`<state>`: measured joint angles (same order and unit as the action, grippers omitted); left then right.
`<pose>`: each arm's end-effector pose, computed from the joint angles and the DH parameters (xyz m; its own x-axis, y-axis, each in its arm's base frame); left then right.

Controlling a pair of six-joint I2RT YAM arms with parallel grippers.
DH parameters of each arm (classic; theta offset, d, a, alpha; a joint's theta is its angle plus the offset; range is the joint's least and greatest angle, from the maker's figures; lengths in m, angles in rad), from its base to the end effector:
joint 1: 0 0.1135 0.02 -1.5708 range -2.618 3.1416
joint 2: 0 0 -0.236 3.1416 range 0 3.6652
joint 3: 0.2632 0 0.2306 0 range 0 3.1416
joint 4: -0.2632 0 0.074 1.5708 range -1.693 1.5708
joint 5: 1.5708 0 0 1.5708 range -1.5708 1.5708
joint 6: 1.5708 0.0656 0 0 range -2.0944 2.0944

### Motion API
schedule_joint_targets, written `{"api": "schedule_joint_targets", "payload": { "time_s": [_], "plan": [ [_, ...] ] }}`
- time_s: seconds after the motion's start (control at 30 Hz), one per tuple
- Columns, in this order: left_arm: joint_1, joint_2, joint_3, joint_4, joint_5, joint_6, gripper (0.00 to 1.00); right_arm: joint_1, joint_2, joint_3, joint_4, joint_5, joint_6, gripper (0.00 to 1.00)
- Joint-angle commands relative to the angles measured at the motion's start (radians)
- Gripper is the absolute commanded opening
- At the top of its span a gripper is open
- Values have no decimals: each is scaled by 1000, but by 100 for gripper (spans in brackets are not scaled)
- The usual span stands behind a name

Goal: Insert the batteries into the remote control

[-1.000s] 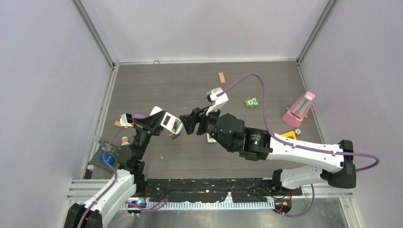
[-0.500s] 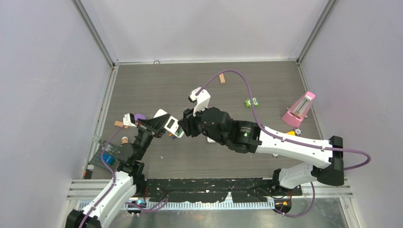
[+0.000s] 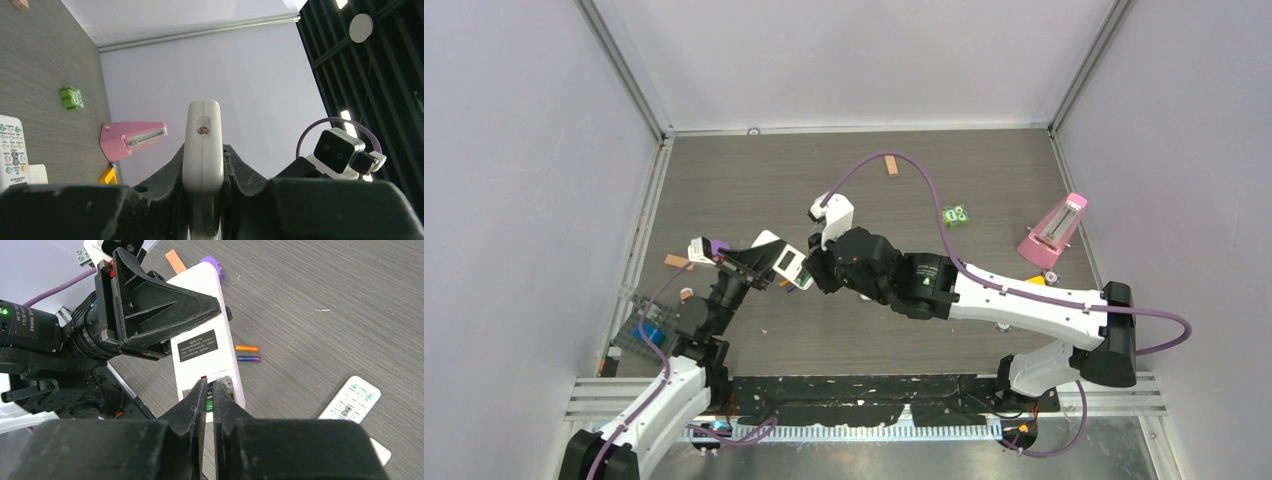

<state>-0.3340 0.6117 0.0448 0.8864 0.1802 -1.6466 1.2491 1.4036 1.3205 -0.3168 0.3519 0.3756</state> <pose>0.1647 -0.0696 0.2236 -0.5044 -0.8634 0.0158 0.2593 -0.1688 -0.9509 0.1266 0.3083 0.3347 -0.4044 -0.1242 -0.9061 -0.6899 0.6918 0.2131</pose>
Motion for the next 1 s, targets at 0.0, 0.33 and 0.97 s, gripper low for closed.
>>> {"api": "schedule_joint_targets", "payload": {
  "time_s": [0.0,0.33,0.97],
  "plan": [
    [-4,6,50,84,6,-11,0,-1,-4,54,-8,5,8,14],
    [-4,17,69,34,0,-22,0,-2,-12,150,-85,87,-62,56],
    [-3,172,194,-26,142,-111,0,70,334,633,-683,142,-369,93]
  ]
}}
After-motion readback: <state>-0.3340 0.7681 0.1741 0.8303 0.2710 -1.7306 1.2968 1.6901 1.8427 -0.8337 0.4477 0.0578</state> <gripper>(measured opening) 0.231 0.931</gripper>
